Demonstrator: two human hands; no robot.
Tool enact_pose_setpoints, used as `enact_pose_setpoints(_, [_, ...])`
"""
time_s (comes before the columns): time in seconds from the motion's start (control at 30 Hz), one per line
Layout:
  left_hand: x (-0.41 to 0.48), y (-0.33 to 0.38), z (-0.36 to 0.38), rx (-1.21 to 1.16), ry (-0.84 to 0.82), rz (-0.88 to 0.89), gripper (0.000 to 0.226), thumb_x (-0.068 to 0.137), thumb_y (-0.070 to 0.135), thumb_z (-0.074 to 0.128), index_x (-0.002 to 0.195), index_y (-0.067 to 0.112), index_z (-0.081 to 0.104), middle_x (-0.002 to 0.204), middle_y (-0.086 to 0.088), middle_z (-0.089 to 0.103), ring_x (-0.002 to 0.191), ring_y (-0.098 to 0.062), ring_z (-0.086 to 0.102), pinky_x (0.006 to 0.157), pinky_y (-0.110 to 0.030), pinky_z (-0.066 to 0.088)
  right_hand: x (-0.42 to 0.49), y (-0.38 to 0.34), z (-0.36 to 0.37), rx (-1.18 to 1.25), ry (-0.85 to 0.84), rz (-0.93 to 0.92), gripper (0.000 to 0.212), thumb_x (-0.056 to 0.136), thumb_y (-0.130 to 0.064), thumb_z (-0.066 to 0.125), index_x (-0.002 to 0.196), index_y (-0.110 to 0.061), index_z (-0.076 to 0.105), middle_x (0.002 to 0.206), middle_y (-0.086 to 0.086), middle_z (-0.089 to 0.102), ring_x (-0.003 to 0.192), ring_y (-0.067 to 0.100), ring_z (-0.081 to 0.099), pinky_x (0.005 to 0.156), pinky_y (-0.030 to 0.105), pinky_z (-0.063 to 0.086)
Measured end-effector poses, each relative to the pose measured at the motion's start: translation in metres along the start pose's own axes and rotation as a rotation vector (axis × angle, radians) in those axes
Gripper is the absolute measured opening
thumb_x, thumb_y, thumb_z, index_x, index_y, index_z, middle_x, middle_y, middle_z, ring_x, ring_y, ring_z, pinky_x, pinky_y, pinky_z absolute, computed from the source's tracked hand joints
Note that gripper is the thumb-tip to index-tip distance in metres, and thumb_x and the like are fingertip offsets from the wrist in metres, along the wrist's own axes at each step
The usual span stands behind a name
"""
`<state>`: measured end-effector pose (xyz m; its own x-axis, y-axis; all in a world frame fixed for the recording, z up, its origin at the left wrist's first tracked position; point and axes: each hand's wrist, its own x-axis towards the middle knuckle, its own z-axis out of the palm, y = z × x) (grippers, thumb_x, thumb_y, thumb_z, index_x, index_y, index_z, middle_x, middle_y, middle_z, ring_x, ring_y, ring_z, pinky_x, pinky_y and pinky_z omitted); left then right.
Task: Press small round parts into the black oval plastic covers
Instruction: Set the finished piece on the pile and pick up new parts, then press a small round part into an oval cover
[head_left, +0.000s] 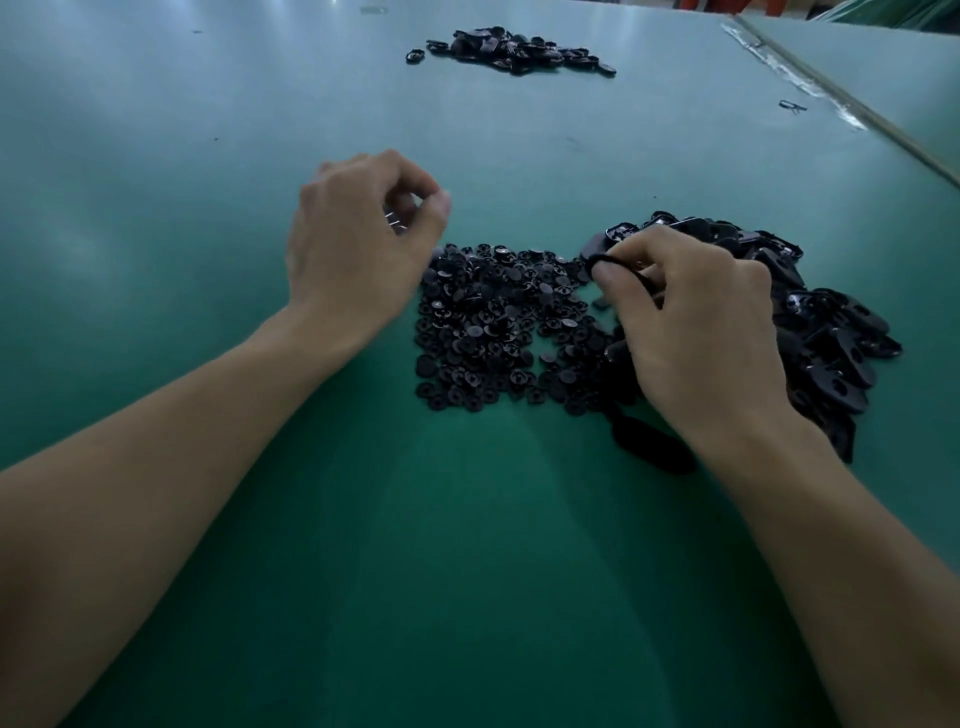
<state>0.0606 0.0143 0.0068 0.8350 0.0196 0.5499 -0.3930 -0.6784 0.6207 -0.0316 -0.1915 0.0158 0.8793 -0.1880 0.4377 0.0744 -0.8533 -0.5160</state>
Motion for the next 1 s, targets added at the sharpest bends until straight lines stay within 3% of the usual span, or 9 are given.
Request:
enact_pose_setpoints(0.1, [-0.013, 0.021, 0.003, -0.150, -0.047, 0.089, 0.017, 0.092, 0.044, 0.062, 0.083, 0.031, 0.068, 0.062, 0.018, 0.063, 0.052, 0.001, 0.057, 0.057, -0.020, 0.046, -0.001, -0.002, 0.003, 0.135, 0.007, -0.037, 0.021, 0.098, -0.043, 0.059, 0.101, -0.025, 0.069, 0.064, -0.005, 0.064, 0.059, 0.018, 0.064, 0.063, 0.040, 0.057])
enact_pose_setpoints(0.2, [-0.024, 0.033, 0.006, -0.298, -0.180, 0.143, 0.030, 0.096, 0.046, 0.057, 0.083, 0.024, 0.072, 0.057, 0.011, 0.067, 0.049, -0.008, 0.062, 0.052, -0.019, 0.044, -0.004, -0.009, 0.005, 0.206, 0.046, -0.126, 0.012, 0.093, -0.035, 0.068, 0.092, -0.025, 0.074, 0.059, -0.019, 0.059, 0.056, 0.004, 0.058, 0.060, 0.015, 0.044])
enact_pose_setpoints(0.27, [-0.028, 0.036, 0.008, -0.382, -0.264, 0.142, 0.028, 0.095, 0.046, 0.057, 0.086, 0.025, 0.073, 0.062, 0.006, 0.071, 0.056, -0.017, 0.068, 0.056, -0.023, 0.048, -0.006, -0.014, 0.007, 0.270, 0.048, -0.166, 0.009, 0.091, -0.028, 0.072, 0.096, -0.024, 0.078, 0.070, -0.020, 0.067, 0.062, 0.003, 0.060, 0.061, 0.010, 0.041])
enact_pose_setpoints(0.4, [-0.030, 0.036, 0.010, -0.505, -0.315, 0.149, 0.006, 0.094, 0.034, 0.065, 0.095, 0.033, 0.071, 0.080, -0.008, 0.076, 0.073, -0.029, 0.072, 0.064, -0.036, 0.056, -0.006, -0.016, 0.009, 0.321, 0.055, -0.182, 0.020, 0.086, -0.026, 0.075, 0.106, -0.025, 0.078, 0.086, -0.010, 0.074, 0.077, 0.005, 0.067, 0.074, 0.019, 0.051])
enact_pose_setpoints(0.53, [-0.028, 0.033, 0.009, -0.584, -0.300, 0.089, 0.012, 0.090, 0.021, 0.072, 0.096, 0.032, 0.071, 0.076, 0.009, 0.075, 0.069, -0.002, 0.066, 0.064, -0.021, 0.050, -0.005, -0.014, 0.013, 0.378, 0.013, -0.095, 0.033, 0.083, -0.025, 0.078, 0.116, -0.021, 0.073, 0.084, -0.020, 0.069, 0.076, -0.004, 0.065, 0.078, 0.017, 0.053])
enact_pose_setpoints(0.63, [-0.027, 0.031, 0.008, -0.613, -0.337, 0.070, 0.015, 0.089, 0.016, 0.073, 0.094, 0.029, 0.070, 0.073, 0.017, 0.073, 0.069, 0.003, 0.066, 0.067, -0.017, 0.051, -0.004, -0.012, 0.014, 0.472, 0.002, -0.044, 0.022, 0.087, -0.019, 0.074, 0.109, -0.018, 0.075, 0.089, -0.013, 0.073, 0.084, 0.003, 0.070, 0.084, 0.031, 0.058])
enact_pose_setpoints(0.8, [-0.027, 0.031, 0.009, -0.670, -0.364, 0.051, 0.015, 0.094, 0.009, 0.068, 0.098, 0.023, 0.069, 0.073, 0.013, 0.073, 0.066, 0.003, 0.066, 0.063, -0.010, 0.049, -0.001, -0.010, 0.014, 0.564, 0.011, -0.004, 0.018, 0.091, -0.009, 0.069, 0.106, -0.017, 0.072, 0.087, -0.014, 0.071, 0.078, -0.001, 0.069, 0.077, 0.019, 0.055])
enact_pose_setpoints(1.0, [-0.026, 0.031, 0.010, -0.647, -0.362, 0.070, 0.015, 0.091, 0.010, 0.071, 0.096, 0.024, 0.070, 0.076, 0.015, 0.072, 0.069, 0.002, 0.065, 0.064, -0.011, 0.047, -0.001, -0.011, 0.011, 0.626, 0.002, 0.012, 0.017, 0.091, -0.008, 0.069, 0.099, -0.023, 0.071, 0.074, -0.012, 0.072, 0.069, 0.004, 0.070, 0.072, 0.022, 0.054])
